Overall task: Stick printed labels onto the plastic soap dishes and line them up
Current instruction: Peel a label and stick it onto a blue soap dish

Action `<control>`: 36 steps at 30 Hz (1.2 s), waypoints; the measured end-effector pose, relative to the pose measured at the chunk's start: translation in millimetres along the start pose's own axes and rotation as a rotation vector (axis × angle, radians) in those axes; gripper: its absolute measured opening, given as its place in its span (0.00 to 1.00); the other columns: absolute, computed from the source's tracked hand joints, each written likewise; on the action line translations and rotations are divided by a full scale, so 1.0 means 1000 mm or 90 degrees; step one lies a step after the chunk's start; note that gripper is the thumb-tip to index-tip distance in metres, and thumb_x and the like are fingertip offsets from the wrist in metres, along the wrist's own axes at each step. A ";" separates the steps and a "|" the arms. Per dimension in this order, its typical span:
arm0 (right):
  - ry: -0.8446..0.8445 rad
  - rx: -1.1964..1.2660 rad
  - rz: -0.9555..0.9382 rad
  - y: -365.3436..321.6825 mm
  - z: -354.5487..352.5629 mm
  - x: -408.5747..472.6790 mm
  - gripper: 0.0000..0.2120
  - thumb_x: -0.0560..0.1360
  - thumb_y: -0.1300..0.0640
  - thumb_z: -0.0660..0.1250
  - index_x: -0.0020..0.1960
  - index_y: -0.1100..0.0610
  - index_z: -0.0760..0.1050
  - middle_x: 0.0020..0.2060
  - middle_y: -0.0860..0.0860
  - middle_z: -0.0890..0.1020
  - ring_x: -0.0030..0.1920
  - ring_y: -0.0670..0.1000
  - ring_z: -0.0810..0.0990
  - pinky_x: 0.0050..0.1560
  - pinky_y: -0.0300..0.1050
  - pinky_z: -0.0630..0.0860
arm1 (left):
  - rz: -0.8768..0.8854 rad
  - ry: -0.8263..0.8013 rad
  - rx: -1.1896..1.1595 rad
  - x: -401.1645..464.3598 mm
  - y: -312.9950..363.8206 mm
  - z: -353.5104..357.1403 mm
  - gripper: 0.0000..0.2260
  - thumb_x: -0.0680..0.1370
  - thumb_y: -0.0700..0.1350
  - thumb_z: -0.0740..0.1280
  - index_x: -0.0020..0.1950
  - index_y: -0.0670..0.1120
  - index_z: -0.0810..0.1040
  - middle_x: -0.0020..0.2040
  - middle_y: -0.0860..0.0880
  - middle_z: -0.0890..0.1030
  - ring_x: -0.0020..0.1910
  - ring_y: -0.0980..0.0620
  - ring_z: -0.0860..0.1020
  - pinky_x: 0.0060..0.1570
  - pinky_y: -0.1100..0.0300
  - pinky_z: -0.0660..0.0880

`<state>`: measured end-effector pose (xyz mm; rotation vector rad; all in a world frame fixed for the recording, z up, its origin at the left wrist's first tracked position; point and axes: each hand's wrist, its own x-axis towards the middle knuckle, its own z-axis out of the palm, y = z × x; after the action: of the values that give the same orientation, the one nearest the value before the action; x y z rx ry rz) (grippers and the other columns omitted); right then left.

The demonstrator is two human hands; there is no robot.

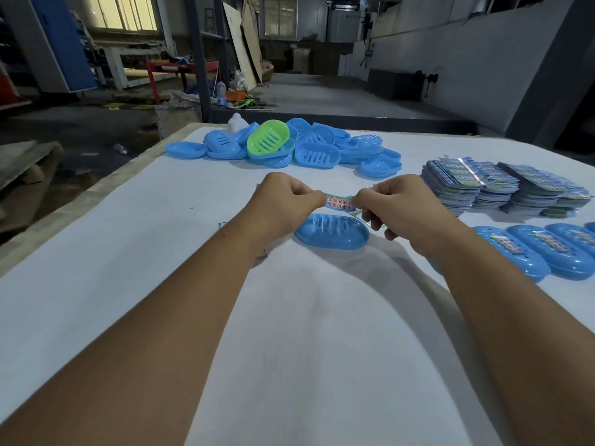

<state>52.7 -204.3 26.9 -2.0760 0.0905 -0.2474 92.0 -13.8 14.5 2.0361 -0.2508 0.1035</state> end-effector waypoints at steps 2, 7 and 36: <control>-0.017 -0.024 0.020 0.002 0.001 0.001 0.14 0.70 0.48 0.76 0.34 0.56 0.82 0.25 0.46 0.80 0.25 0.43 0.74 0.23 0.36 0.69 | -0.034 -0.005 0.013 0.001 0.000 -0.001 0.09 0.71 0.52 0.73 0.37 0.47 0.85 0.35 0.49 0.84 0.30 0.59 0.75 0.35 0.61 0.72; -0.046 -0.062 0.065 0.008 0.004 0.003 0.17 0.67 0.47 0.80 0.30 0.58 0.81 0.23 0.51 0.77 0.22 0.47 0.70 0.22 0.35 0.68 | -0.079 -0.043 0.126 0.001 -0.003 -0.002 0.15 0.69 0.53 0.72 0.38 0.40 0.83 0.25 0.51 0.70 0.27 0.52 0.68 0.33 0.60 0.67; 0.015 -0.251 0.058 0.006 0.019 0.003 0.22 0.68 0.41 0.76 0.35 0.61 0.81 0.25 0.55 0.71 0.25 0.52 0.67 0.32 0.44 0.68 | 0.052 0.068 0.439 0.001 -0.001 0.024 0.16 0.73 0.57 0.68 0.36 0.45 0.75 0.34 0.46 0.75 0.39 0.43 0.76 0.35 0.56 0.67</control>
<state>60.4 -191.8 12.6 -2.4526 0.2653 -0.2096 92.1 -34.9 2.9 2.6929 -0.2533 0.3928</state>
